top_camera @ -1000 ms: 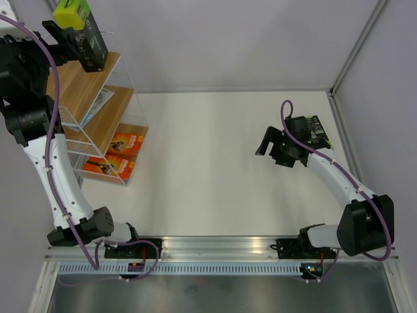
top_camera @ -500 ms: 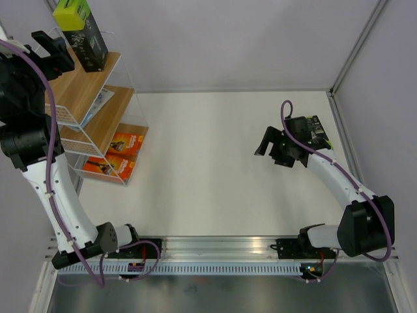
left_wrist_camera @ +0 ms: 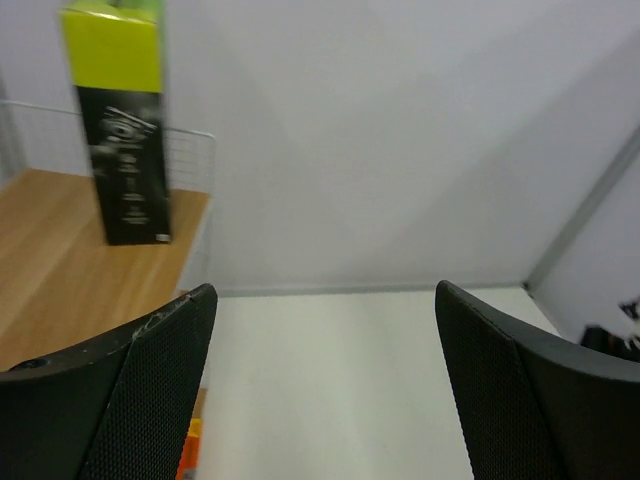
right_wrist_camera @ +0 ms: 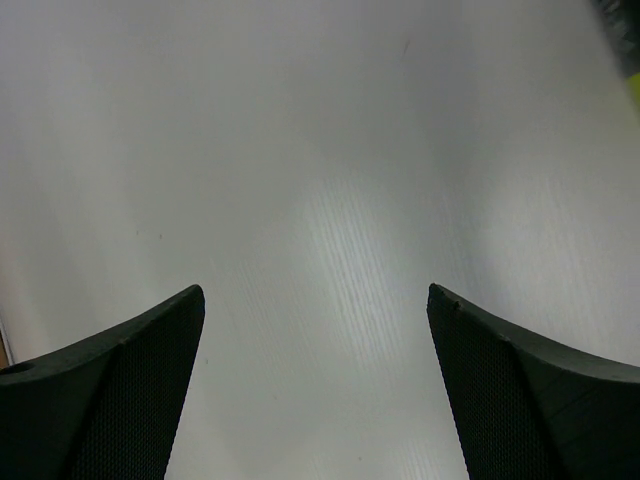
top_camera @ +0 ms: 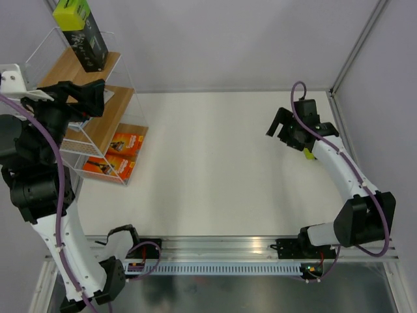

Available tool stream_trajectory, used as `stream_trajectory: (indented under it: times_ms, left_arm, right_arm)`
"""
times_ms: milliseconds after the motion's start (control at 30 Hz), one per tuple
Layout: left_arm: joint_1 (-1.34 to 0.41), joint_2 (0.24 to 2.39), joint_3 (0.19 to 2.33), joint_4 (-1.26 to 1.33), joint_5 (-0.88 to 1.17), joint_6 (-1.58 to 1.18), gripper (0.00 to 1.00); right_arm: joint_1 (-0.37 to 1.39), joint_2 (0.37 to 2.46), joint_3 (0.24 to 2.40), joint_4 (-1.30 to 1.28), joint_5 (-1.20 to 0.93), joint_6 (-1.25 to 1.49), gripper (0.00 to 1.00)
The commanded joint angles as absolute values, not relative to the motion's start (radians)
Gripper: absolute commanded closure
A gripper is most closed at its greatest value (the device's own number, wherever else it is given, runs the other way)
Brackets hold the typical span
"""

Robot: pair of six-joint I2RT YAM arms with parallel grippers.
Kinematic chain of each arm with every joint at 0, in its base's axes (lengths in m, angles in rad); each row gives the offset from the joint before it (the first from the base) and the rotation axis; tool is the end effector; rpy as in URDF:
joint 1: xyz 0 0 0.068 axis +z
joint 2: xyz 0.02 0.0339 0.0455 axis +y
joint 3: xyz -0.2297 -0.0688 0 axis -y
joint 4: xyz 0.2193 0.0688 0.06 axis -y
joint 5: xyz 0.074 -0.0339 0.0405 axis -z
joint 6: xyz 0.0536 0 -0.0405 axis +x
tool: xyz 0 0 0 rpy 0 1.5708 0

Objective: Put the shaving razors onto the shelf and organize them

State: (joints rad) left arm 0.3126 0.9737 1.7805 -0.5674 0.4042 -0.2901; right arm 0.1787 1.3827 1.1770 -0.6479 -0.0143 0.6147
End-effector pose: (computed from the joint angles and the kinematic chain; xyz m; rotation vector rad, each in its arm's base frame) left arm 0.1197 0.0165 0.5325 -0.0625 1.3539 -0.2499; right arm 0.2831 0.0519 0.2569 0.5256 2.4030 0.3724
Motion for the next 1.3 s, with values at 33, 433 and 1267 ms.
stream_trajectory:
  times_ms: [33, 433, 1267]
  left_arm:
    - [0.195, 1.019, 1.737, -0.572, 0.652, -0.394, 0.07]
    - [-0.408, 1.008, 1.396, -0.552, 0.344, -0.362, 0.09]
    - [-0.451, 1.012, 1.048, -0.232, 0.446, -0.483, 0.08]
  right_arm:
    - [0.138, 1.423, 1.386, -0.710, 0.279, 0.557, 0.02]
    - [-0.332, 1.267, 1.076, -0.595, 0.074, 0.629, 0.03]
    - [-0.552, 1.235, 0.233, 0.721, -0.090, 1.186, 0.30]
